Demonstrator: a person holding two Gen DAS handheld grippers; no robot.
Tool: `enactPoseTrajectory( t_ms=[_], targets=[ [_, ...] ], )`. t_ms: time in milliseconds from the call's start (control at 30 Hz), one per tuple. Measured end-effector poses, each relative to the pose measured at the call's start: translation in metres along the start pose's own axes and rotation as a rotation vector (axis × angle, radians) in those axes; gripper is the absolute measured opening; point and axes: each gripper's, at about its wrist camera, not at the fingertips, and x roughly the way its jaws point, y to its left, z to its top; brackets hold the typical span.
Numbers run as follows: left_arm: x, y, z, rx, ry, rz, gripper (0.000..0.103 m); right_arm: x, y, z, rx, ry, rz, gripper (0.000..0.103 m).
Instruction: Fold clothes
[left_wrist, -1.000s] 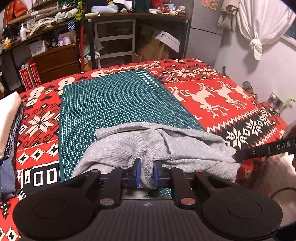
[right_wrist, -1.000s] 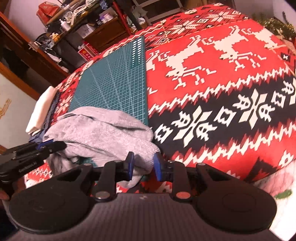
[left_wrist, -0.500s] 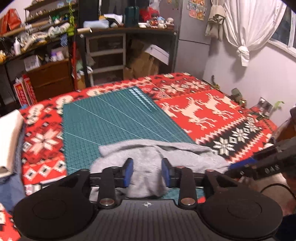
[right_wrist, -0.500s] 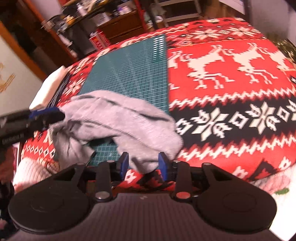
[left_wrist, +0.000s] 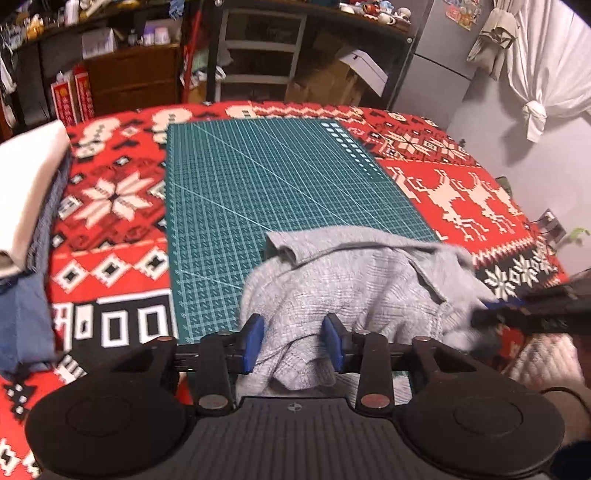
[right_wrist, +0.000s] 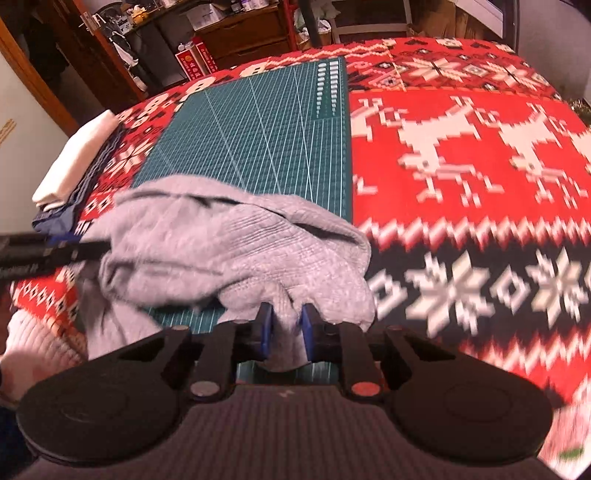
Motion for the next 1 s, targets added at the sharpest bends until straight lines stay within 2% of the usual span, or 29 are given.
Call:
enactPoseTrajectory(
  t_ms=[233, 433, 567, 667, 800, 1000],
  targets=[
    [0.007, -0.002, -0.001, -0.038, 0.049, -0.067, 0.034, 0.051, 0.01, 0.064, -0.056, -0.046, 0.03, 0.015],
    [0.018, -0.01, 0.009, -0.097, 0.066, -0.112, 0.033, 0.094, 0.018, 0.12, -0.032, -0.067, 0.088, 0.014],
    [0.027, -0.017, 0.017, -0.124, 0.07, -0.14, 0.031, 0.101, 0.017, 0.135, -0.014, -0.074, 0.101, 0.016],
    [0.024, -0.015, 0.02, -0.141, 0.066, -0.146, 0.031, 0.082, 0.014, 0.131, -0.018, -0.115, 0.083, 0.02],
    [0.013, 0.0, 0.018, -0.185, 0.048, -0.147, 0.036, 0.047, 0.011, 0.108, -0.041, -0.141, 0.059, 0.024],
    [-0.006, 0.025, 0.024, -0.205, -0.012, -0.092, 0.042, 0.014, 0.008, 0.062, 0.019, -0.134, 0.105, 0.025]
  ],
)
